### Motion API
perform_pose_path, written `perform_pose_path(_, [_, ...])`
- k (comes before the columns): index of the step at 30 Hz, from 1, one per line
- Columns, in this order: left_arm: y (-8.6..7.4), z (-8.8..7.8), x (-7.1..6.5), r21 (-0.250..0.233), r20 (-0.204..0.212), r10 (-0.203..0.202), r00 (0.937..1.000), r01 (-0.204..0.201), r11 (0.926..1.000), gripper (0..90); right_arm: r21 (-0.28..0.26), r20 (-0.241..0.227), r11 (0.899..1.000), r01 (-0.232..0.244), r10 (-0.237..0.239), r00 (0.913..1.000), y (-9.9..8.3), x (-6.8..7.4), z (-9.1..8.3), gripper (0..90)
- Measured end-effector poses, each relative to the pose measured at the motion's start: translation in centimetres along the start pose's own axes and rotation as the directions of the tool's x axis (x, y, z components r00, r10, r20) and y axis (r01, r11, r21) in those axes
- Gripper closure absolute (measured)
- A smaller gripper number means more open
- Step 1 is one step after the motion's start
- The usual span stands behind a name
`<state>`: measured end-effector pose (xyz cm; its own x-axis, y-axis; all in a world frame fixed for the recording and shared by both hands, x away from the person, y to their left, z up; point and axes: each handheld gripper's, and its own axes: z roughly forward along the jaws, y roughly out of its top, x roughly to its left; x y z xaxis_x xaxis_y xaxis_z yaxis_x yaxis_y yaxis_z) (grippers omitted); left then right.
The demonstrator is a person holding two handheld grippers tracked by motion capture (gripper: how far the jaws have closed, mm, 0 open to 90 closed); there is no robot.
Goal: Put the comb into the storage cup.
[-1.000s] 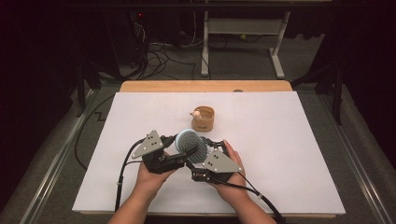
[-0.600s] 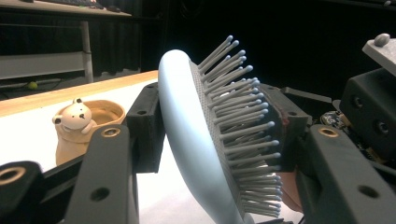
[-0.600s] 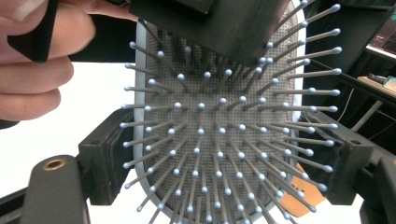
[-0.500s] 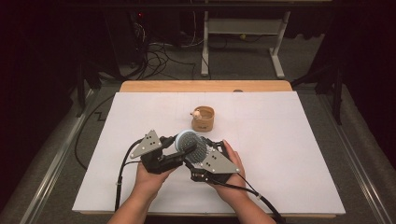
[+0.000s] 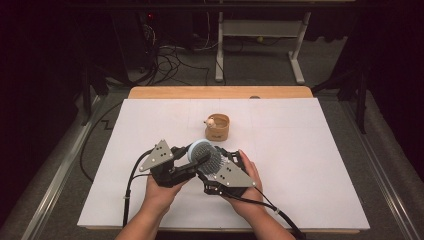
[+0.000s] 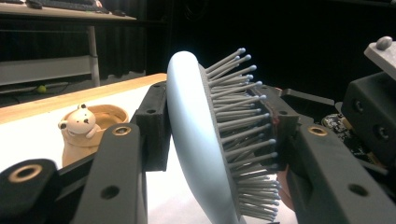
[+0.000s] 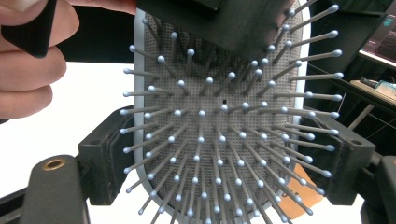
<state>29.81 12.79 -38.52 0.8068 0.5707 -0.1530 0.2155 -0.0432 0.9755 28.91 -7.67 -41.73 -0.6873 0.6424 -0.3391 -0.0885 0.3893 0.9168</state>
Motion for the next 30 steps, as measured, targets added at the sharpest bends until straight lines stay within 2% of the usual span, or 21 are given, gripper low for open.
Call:
perform_pose_path(9, [0.08, 0.01, 0.03, -0.002, 0.005, -0.016, 0.9999, 0.016, 0.9999, 56.0, 0.0, 0.005, 1.0, -0.005, 0.005, 1.0, -0.01, 0.07, 0.02, 19.8])
perform_pose_path(14, [0.2, -0.09, -0.23, -0.012, 0.005, 0.0, 1.0, 0.001, 0.9999, 56.5, -0.007, 0.007, 1.0, -0.014, 0.014, 0.9999, 0.15, 0.14, -0.04, 19.6])
perform_pose_path(19, [0.19, -0.08, -0.23, -0.015, 0.007, 0.002, 1.0, -0.002, 0.9999, 57.0, -0.003, -0.023, 0.999, -0.054, 0.054, 0.9983, 0.25, -0.16, -0.06, 18.9])
perform_pose_path(30, [0.31, -0.18, -0.36, -0.037, 0.005, 0.011, 0.9999, -0.01, 0.9993, 57.3, 0.019, -0.039, 0.997, -0.079, 0.08, 0.996, 0.07, -0.14, 0.23, 12.3])
